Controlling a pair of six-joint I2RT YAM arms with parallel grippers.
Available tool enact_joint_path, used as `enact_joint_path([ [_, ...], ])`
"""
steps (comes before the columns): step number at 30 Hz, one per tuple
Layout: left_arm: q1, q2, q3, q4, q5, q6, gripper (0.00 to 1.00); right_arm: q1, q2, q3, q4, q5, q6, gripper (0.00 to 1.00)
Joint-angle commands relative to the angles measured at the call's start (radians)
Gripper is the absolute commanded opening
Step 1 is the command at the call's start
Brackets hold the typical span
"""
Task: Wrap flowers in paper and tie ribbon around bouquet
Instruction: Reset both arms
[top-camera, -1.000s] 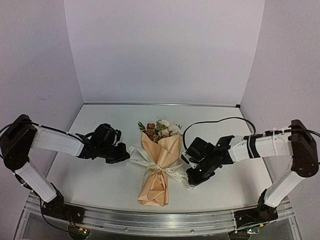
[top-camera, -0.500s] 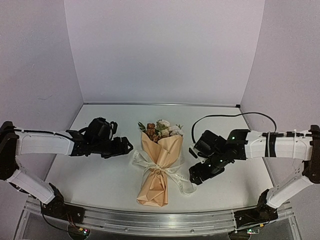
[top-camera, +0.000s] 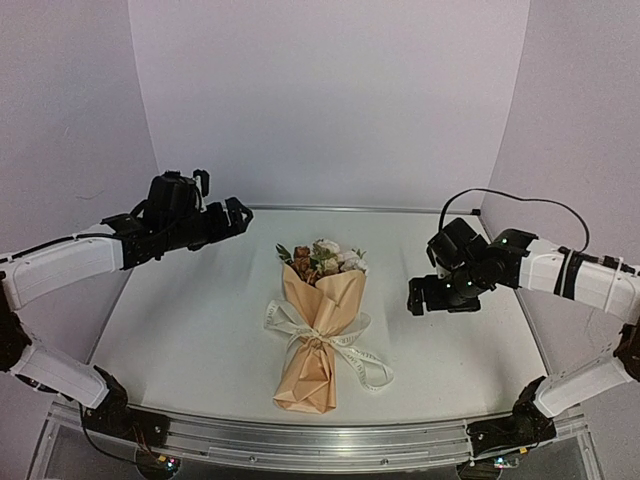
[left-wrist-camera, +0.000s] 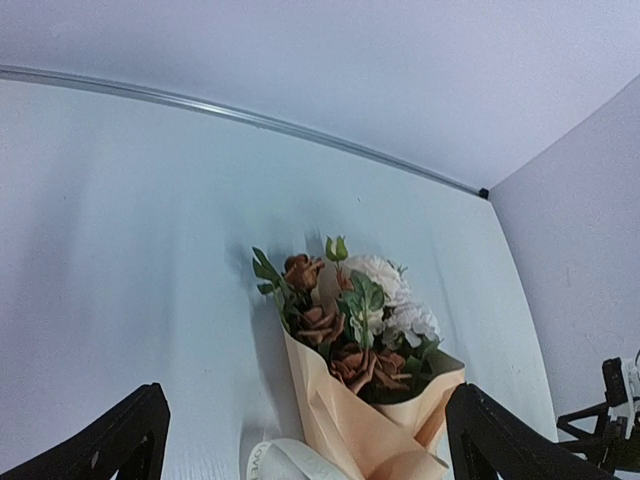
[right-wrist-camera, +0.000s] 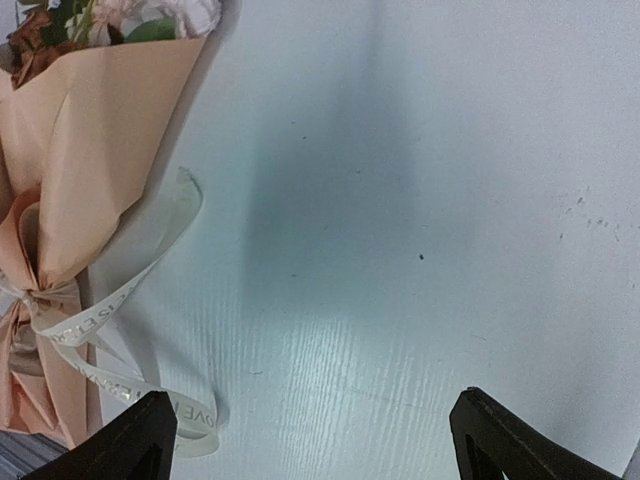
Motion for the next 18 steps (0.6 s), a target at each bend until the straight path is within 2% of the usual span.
enact_joint_path([
  [1, 0.052, 0.038, 0.092, -0.034, -0.022, 0.030, 1.00, -0.016, -0.047, 0.041, -0.014, 0.093, -0.011, 0.98],
  [6, 0.065, 0.033, 0.109, -0.023, -0.072, 0.050, 1.00, -0.025, -0.051, 0.036, -0.013, 0.146, -0.010, 0.98],
  [18, 0.066, 0.030, 0.128, -0.047, -0.077, 0.056, 1.00, -0.026, -0.060, 0.047, -0.003, 0.164, -0.031, 0.98],
])
